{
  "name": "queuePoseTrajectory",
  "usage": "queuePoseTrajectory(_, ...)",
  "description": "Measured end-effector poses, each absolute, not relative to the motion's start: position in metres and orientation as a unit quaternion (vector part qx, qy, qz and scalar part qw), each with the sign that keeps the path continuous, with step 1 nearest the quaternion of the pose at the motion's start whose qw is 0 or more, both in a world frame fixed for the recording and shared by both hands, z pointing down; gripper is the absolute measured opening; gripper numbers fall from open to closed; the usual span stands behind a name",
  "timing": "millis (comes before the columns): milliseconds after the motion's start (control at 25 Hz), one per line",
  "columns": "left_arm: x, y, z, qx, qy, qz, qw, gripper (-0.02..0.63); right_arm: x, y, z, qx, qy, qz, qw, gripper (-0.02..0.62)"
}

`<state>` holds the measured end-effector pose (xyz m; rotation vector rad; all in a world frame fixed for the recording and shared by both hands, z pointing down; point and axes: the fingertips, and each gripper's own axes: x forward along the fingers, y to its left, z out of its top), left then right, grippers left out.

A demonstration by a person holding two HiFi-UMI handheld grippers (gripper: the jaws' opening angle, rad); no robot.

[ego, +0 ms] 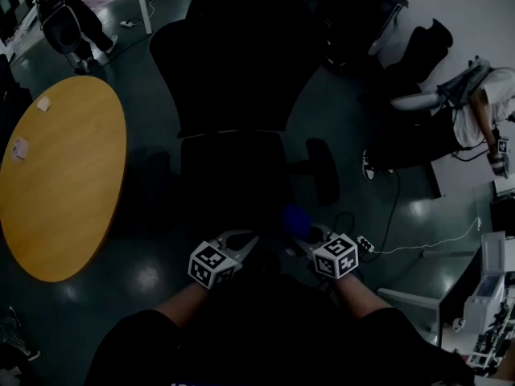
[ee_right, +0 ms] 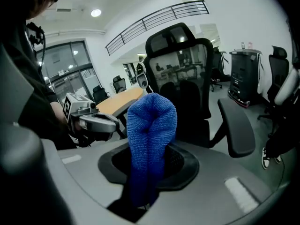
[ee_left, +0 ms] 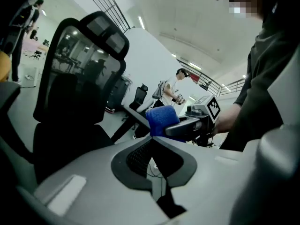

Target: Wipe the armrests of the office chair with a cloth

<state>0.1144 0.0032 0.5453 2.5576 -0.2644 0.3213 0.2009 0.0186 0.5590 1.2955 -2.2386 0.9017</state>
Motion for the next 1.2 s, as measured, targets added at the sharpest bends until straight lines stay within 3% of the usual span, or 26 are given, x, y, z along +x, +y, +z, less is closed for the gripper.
queuePoseTrajectory(280,0.093,0.007,0.477,0.941,-0.193,0.056,0.272,0.017,0.191,0.012,0.516,0.418,-0.850,0.287,0.139,0.110)
queuePoseTrajectory(520,0.116,0.066,0.438,0.930,-0.247,0.022,0.270,0.017,0.214,0.053,0.495,0.378,-0.878,0.274,0.102,0.110)
queuePoseTrajectory(760,0.140,0.115,0.426,0.932,-0.274,0.038,0.234,0.017,0.235,0.082,0.477,0.361,-0.890,0.272,0.063,0.110)
queuePoseTrajectory(1200,0.123,0.146,0.362,0.945,-0.277,0.016,0.175,0.017,0.199,0.140,0.396,0.355,-0.908,0.221,0.011,0.110)
